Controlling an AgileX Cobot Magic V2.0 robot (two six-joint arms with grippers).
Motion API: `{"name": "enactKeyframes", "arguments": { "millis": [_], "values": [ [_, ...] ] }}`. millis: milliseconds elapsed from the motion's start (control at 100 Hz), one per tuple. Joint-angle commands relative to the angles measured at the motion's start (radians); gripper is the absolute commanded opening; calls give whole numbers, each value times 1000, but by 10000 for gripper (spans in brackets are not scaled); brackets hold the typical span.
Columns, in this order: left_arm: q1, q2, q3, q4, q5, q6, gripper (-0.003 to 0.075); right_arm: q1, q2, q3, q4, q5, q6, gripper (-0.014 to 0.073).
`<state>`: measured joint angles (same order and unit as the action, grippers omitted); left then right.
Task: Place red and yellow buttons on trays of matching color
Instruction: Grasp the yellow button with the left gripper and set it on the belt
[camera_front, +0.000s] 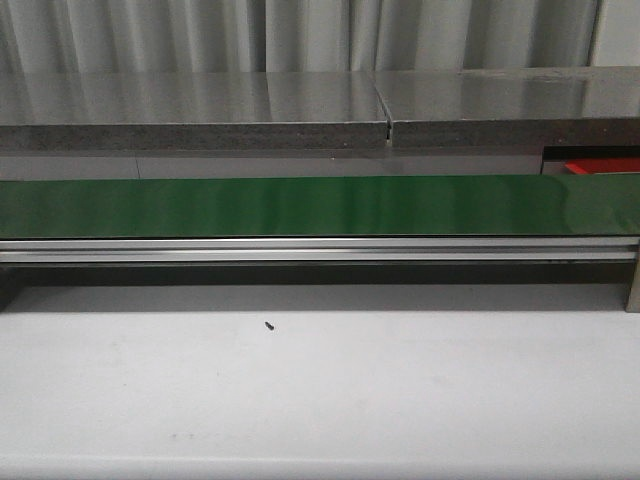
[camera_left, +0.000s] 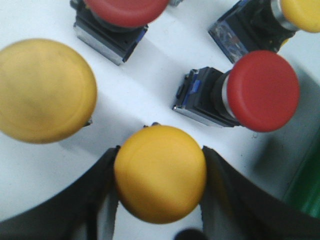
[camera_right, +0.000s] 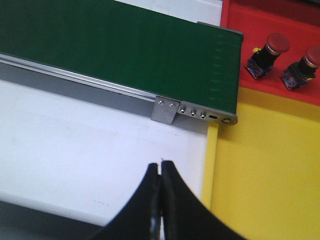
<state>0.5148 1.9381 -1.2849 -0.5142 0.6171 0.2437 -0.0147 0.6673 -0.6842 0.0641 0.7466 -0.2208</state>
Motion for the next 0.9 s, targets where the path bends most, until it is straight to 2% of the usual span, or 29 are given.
{"name": "enactKeyframes", "arguments": {
  "millis": [0, 190, 420, 580, 890],
  "values": [
    [2, -71, -30, -27, 6, 0, 139, -2, -2, -28, -5, -67, 0, -68],
    [2, -189, -30, -35, 46, 33, 65, -2, -2, -28, -5, -67, 0, -68],
    [-43, -346, -40, -75, 69, 74, 62, -2, -2, -28, -5, -67, 0, -68],
    [-127, -328, -80, -75, 112, 77, 62, -2, -2, -28, -5, -67, 0, -68],
    [-269, -227, -93, -63, 83, 77, 65, -2, -2, -28, -5, -67, 0, -68]
  ]
}}
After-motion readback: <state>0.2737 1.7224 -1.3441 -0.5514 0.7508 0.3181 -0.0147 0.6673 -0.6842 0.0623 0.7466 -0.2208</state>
